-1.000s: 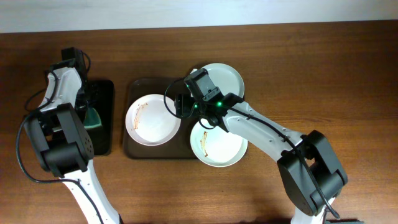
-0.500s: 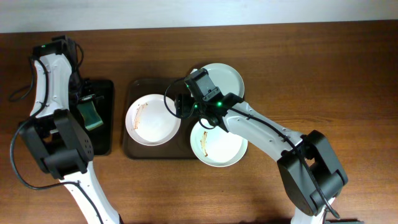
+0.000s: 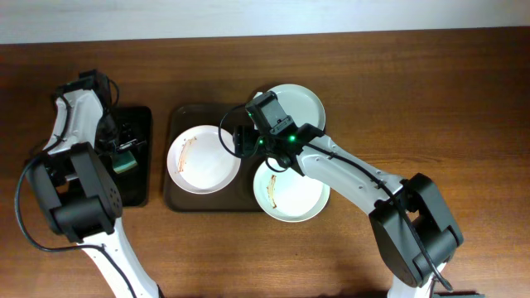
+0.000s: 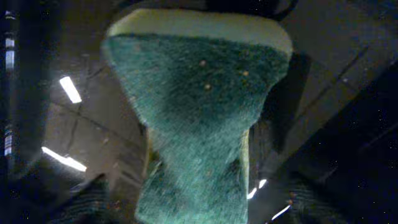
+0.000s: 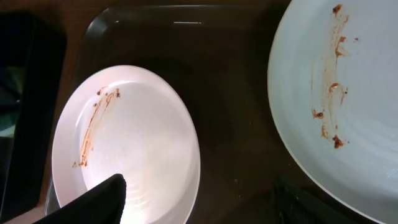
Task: Clean dirty plates on tray and stack at the side
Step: 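Grasp the green sponge with the left gripper and lift it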
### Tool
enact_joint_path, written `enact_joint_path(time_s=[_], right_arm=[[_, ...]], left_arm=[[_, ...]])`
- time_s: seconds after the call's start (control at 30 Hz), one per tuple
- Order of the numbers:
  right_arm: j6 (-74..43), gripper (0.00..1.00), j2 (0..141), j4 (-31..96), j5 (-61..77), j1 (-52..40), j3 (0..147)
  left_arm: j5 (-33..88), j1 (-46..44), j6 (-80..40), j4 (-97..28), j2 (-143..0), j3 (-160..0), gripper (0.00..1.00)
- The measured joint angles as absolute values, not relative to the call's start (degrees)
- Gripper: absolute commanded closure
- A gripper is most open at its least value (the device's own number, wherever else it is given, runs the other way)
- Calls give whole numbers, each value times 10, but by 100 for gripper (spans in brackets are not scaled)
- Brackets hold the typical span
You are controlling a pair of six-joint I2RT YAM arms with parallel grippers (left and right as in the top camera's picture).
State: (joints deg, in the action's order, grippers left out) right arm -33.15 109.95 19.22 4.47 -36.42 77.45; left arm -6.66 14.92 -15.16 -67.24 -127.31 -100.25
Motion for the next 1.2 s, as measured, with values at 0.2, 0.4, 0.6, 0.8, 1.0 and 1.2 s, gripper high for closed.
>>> enact_joint_path(time_s=[0.2, 0.4, 0.6, 0.8, 1.0, 1.2], right_arm=[[-330, 25, 1100, 192, 45, -364, 775], [-330, 25, 1100, 193, 45, -364, 775], [-330, 25, 1100, 195, 45, -364, 775], [-330, 25, 1100, 195, 45, -364, 775], [-330, 25, 1100, 195, 45, -364, 775], [-330, 25, 1100, 195, 45, -364, 775]], left_arm=[[-43, 149, -143, -607, -1269, -953, 84], [-36, 146, -139, -568, -1254, -925, 99], [-46, 146, -139, -583, -1254, -926, 26], [-50, 146, -137, -641, -1254, -957, 1], [-50, 147, -148, -635, -1252, -1007, 5], [-49, 156, -215, -619, -1253, -1003, 23]])
